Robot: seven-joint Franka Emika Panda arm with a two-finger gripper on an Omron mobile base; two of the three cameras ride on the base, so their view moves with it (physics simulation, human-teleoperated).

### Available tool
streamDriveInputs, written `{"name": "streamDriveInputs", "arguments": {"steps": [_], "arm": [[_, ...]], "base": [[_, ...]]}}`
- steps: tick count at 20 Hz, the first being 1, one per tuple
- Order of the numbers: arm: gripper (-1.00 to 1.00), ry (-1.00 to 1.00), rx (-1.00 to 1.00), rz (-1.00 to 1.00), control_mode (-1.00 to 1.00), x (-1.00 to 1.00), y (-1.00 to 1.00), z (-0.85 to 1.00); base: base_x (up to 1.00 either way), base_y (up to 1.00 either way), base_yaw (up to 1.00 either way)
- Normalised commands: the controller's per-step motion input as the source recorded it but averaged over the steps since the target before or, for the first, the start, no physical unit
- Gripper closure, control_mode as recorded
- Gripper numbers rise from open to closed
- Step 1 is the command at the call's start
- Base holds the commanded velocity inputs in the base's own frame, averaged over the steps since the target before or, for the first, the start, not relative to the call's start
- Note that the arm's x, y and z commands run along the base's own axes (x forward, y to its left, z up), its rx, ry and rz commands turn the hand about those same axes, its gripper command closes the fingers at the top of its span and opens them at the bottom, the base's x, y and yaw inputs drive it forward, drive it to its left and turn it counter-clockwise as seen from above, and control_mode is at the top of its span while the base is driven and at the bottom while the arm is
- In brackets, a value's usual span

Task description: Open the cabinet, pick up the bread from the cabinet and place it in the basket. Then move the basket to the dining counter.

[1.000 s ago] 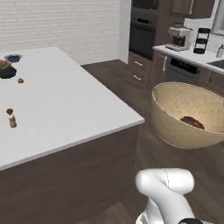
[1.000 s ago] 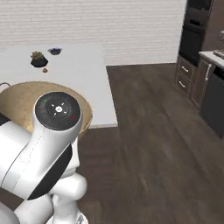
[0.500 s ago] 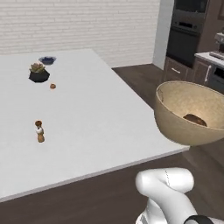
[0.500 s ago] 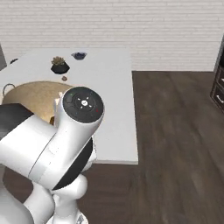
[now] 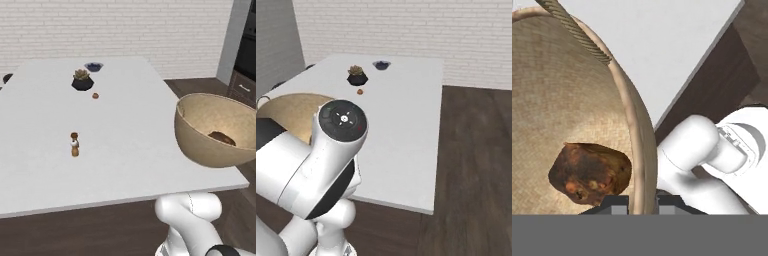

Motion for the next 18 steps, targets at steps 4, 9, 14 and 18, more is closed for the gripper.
{"name": "streamDriveInputs", "arguments": {"steps": [4,9,14,18], "arm": [[1.00,0.00,0.00,0.00,1.00,0.00,0.00,0.00],[1.00,0.00,0.00,0.00,1.00,0.00,0.00,0.00],[1.00,0.01,0.00,0.00,-1.00,0.20,0.01,-0.07],[1.00,0.08,0.00,0.02,-1.00,1.00,0.02,-0.41]], "base": [[0.55,0.00,0.26],[0.76,0.00,0.05],[0.72,0.01,0.00],[0.00,0.00,0.00]]}}
